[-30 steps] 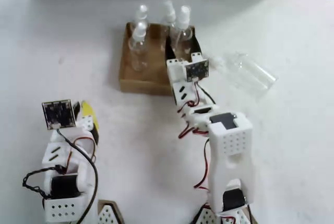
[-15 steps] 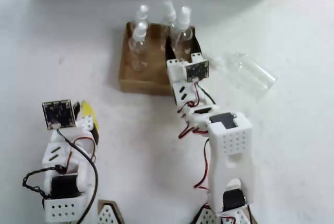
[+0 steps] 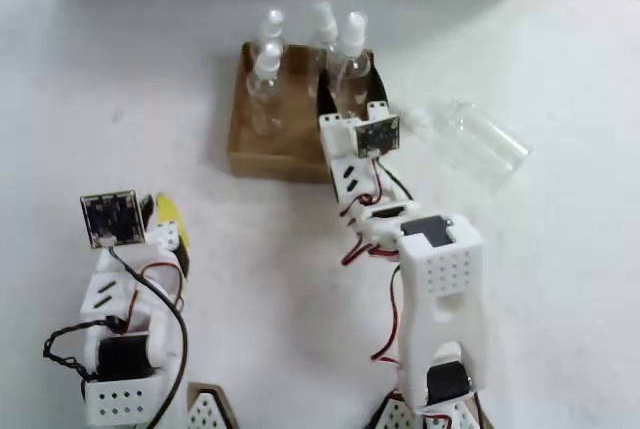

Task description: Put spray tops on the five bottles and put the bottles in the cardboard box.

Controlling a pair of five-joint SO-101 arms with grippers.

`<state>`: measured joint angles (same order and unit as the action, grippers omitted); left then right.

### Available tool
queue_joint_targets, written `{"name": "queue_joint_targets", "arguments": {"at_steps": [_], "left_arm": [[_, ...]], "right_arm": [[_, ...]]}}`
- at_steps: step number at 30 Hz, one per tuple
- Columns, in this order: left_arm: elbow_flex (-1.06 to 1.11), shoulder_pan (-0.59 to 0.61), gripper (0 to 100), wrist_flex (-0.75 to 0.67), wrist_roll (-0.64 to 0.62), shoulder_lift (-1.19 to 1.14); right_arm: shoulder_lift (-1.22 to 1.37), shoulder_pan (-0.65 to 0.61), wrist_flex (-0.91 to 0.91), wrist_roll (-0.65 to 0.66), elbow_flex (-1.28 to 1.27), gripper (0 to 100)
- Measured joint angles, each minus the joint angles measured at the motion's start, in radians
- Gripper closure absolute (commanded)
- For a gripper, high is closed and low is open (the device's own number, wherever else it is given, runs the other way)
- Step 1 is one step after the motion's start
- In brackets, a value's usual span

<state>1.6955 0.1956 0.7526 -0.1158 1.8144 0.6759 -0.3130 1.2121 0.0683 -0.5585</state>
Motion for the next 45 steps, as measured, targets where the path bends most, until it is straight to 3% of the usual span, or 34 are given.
{"name": "queue_joint_targets", "arguments": {"at_steps": [17,24,45], "left_arm": [[0.000,0.000,94,0.000,0.000,0.000],[0.000,0.000,94,0.000,0.000,0.000],[0.000,0.000,94,0.000,0.000,0.000]], "right_arm": [[-0.005,-0.011,-0.078,0.000,0.003,78.6],[-0.008,-0.017,-0.097,0.000,0.003,69.3],[-0.017,-0.020,-0.129,0.000,0.003,69.2]]}}
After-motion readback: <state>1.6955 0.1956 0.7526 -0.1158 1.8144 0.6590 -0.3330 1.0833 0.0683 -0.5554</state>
